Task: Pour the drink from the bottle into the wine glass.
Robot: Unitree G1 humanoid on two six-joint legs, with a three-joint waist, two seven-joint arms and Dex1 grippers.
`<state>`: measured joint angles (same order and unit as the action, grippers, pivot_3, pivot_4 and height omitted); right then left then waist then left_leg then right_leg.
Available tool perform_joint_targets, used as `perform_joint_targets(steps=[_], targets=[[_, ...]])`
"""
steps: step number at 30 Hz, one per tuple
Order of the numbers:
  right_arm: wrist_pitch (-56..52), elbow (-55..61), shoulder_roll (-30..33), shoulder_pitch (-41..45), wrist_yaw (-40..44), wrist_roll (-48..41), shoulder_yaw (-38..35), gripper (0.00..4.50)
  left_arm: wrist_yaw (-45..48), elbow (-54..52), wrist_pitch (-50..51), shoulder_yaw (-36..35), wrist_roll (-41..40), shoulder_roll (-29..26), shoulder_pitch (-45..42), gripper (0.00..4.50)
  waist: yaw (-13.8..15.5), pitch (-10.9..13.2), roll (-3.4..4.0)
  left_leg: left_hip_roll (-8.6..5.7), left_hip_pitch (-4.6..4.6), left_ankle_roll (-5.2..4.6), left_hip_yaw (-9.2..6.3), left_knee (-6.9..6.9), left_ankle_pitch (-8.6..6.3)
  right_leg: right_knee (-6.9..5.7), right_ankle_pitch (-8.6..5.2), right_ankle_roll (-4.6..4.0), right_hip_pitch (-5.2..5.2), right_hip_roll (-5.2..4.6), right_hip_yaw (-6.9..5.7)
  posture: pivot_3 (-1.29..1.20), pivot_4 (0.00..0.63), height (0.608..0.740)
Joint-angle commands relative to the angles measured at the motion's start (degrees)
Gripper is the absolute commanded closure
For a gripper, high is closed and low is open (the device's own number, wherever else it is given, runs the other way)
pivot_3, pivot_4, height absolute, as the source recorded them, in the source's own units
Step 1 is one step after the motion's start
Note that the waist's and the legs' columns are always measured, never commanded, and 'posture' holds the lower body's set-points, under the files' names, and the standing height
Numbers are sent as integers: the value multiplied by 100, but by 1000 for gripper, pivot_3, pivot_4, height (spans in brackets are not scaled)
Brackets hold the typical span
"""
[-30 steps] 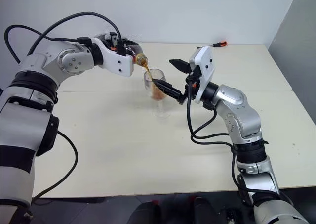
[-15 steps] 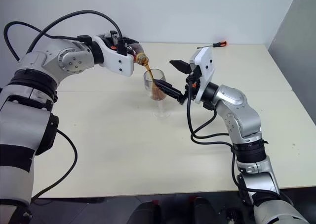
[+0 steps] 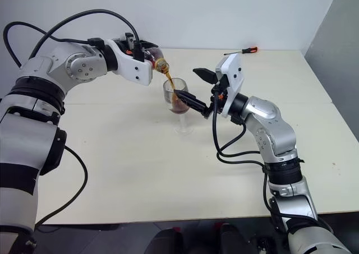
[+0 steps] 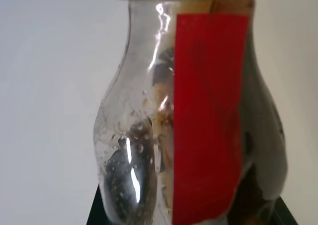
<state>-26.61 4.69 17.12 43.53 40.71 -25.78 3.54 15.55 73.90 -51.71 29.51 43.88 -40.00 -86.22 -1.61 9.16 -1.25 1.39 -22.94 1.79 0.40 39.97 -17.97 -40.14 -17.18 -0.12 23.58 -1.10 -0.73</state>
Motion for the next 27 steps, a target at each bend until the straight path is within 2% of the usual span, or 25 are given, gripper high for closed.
perform_joint_targets(steps=[1,27], targets=[[171,107,7,157,1,25,-98,0,-97,-65,-25,-28,-24,-88,-282,3363,0,0,0,0,0,0,0,0,0,0,0,0,0,0,0,0,150,740],[152,142,22,159,52,8,-82,0,-136,-68,-35,0,-16,-101,-281,3363,0,0,0,0,0,0,1,1,0,-2,0,0,1,0,1,0,150,740]])
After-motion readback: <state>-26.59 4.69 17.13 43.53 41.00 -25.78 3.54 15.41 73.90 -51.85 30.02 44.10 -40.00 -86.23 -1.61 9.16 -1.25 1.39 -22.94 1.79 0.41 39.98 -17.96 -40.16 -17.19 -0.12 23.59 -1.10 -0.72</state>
